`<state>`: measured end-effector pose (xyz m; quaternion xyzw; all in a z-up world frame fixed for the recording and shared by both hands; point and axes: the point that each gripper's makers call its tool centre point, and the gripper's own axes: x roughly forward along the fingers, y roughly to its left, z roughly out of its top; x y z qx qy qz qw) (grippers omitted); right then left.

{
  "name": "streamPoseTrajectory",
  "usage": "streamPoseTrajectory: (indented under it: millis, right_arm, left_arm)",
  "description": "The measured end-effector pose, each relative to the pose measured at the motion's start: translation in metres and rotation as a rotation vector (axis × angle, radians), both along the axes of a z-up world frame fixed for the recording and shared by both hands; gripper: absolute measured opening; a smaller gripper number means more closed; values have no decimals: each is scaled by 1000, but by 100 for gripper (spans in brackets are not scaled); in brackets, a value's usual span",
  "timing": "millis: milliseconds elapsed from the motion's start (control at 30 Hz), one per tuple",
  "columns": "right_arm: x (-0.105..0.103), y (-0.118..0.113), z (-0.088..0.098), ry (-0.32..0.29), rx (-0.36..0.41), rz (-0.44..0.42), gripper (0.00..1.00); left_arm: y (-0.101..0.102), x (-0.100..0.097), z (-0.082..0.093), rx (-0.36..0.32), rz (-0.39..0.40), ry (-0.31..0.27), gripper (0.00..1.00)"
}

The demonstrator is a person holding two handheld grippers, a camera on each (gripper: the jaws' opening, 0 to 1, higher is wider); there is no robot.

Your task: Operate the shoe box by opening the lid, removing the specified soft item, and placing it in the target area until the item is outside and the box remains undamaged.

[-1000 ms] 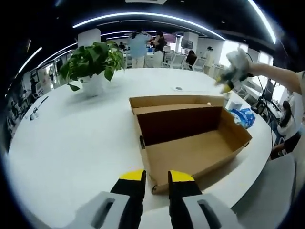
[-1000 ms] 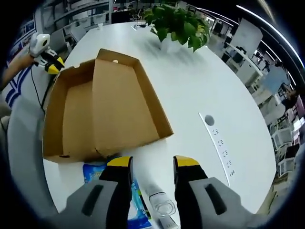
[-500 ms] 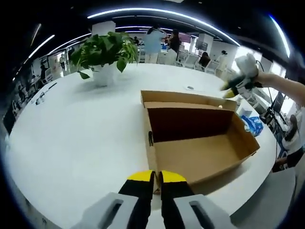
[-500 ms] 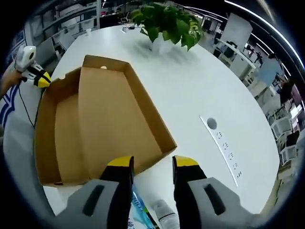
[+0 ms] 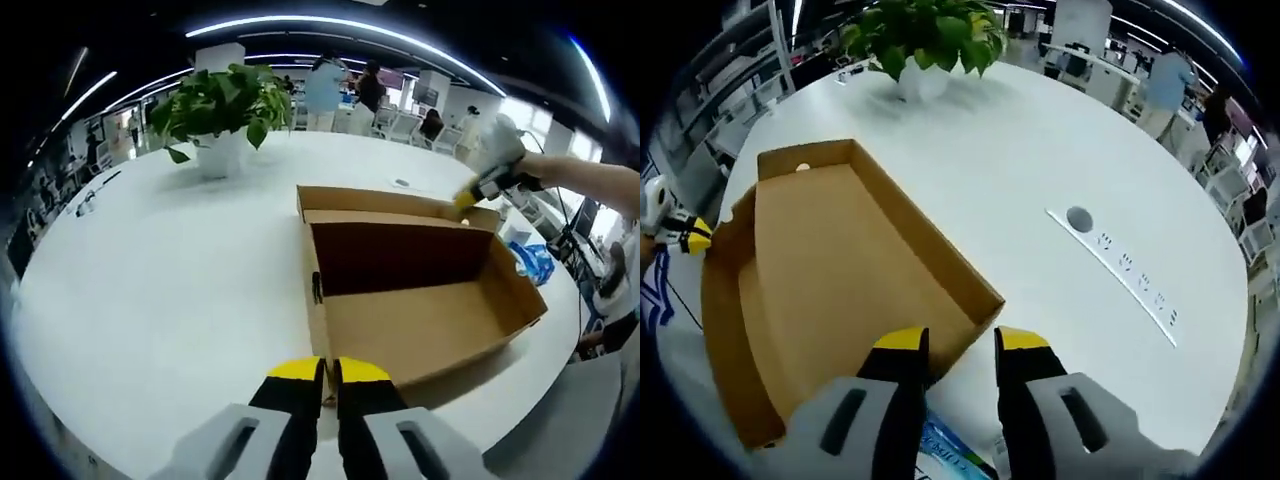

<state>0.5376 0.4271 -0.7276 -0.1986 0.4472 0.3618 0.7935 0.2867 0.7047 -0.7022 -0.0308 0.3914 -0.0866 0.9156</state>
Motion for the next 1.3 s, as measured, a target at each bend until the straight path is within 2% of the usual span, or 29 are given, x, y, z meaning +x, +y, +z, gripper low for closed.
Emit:
streamPoseTrajectory:
  millis: [100, 200, 400, 600, 767, 967, 1300]
  right_arm:
    - [-1, -4, -8, 44, 4, -93, 21]
    - [1, -3, -16, 106, 40, -172, 18]
    - [-3, 3, -22, 166, 88, -233, 12]
    - [-5, 1, -20, 127, 56, -230, 9]
    - [-3, 0, -13, 113, 68, -260, 8]
    - [-1, 0, -2, 73, 74, -239, 7]
    - [7, -1, 19, 12, 131, -263, 5]
  left_arm:
    - [0, 0, 0, 4, -9, 7, 4]
    - [1, 0, -1, -1, -11, 8, 4]
    - [1, 1, -1, -4, -15, 6, 4]
    - [1, 1, -2, -9, -10, 3, 4]
    - [1, 0, -2, -12, -4, 0, 4]
    - [1, 0, -2, -13, -2, 1, 4]
    - [0, 0, -2, -15, -5, 5, 4]
